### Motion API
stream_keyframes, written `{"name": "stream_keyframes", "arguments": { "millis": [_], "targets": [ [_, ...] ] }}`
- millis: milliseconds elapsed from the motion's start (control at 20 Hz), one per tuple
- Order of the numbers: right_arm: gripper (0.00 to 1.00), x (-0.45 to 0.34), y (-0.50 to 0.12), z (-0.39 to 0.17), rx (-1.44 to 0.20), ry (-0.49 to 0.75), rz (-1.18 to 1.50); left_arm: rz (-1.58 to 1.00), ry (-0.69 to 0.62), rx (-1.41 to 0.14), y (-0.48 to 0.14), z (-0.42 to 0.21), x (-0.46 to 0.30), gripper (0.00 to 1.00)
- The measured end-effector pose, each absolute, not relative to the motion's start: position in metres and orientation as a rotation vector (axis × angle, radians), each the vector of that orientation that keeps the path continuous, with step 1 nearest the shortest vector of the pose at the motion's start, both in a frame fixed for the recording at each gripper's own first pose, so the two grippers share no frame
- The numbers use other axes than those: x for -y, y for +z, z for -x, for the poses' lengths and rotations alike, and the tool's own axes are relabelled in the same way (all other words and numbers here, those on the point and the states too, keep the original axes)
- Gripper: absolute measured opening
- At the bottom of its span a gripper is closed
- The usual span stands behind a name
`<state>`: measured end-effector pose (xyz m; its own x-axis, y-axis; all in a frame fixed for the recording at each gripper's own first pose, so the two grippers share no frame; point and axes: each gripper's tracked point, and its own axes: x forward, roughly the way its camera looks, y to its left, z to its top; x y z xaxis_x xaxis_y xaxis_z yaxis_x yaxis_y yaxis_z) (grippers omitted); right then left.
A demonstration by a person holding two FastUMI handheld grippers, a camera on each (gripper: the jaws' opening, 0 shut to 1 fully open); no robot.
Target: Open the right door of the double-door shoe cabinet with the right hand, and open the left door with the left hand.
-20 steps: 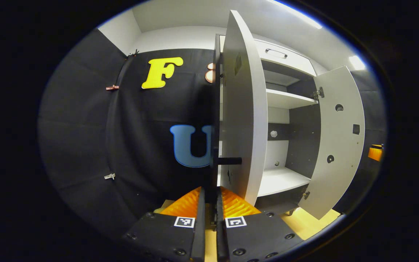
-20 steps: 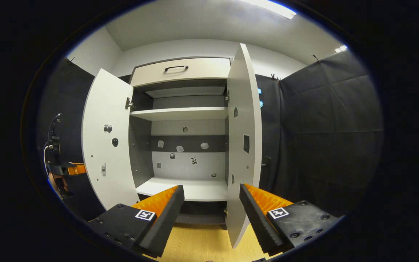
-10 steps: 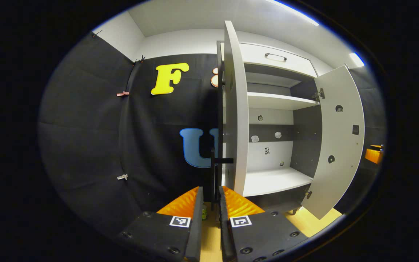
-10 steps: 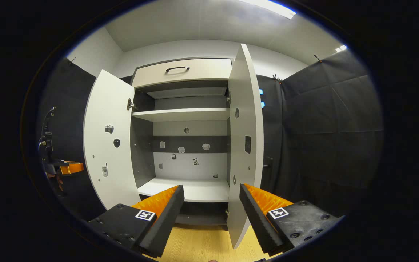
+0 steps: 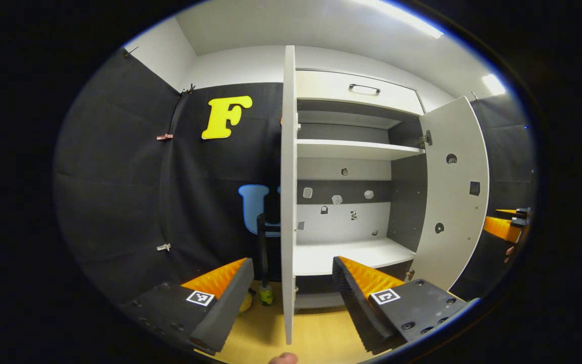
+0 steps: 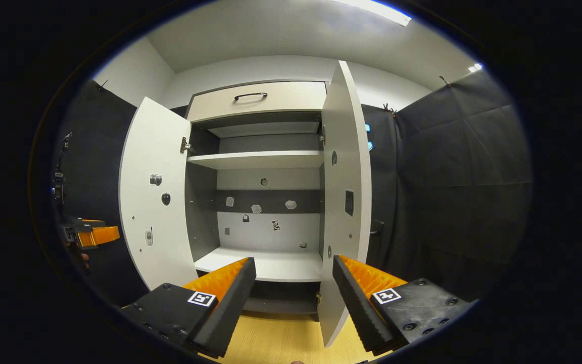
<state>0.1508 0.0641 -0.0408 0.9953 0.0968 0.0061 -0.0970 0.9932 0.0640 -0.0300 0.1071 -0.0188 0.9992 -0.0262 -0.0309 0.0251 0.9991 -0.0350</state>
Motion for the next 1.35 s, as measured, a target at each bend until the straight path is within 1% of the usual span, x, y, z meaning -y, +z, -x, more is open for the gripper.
{"name": "stream_keyframes", "arguments": {
  "millis": [350, 400, 450, 950, 1350],
  "targets": [
    [0.96, -0.058, -0.038, -0.153, 0.018, 0.081, -0.039, 0.046, -0.015, -0.016, -0.017, 0.037, -0.086, 0.97],
    [0.92, -0.057, -0.037, -0.153, 0.019, 0.079, -0.042, 0.044, -0.006, -0.013, -0.015, 0.038, -0.085, 0.97],
    [0.96, -0.058, -0.037, -0.153, 0.017, 0.083, -0.052, 0.041, -0.001, -0.008, -0.014, 0.039, -0.083, 0.97],
    [0.96, -0.06, -0.032, -0.157, 0.055, 0.079, -0.063, 0.018, -0.005, -0.007, -0.016, 0.043, -0.063, 0.97],
    [0.96, -0.061, -0.039, -0.153, 0.02, 0.074, -0.077, 0.026, -0.024, -0.005, -0.015, 0.043, -0.058, 0.97]
  ]
}}
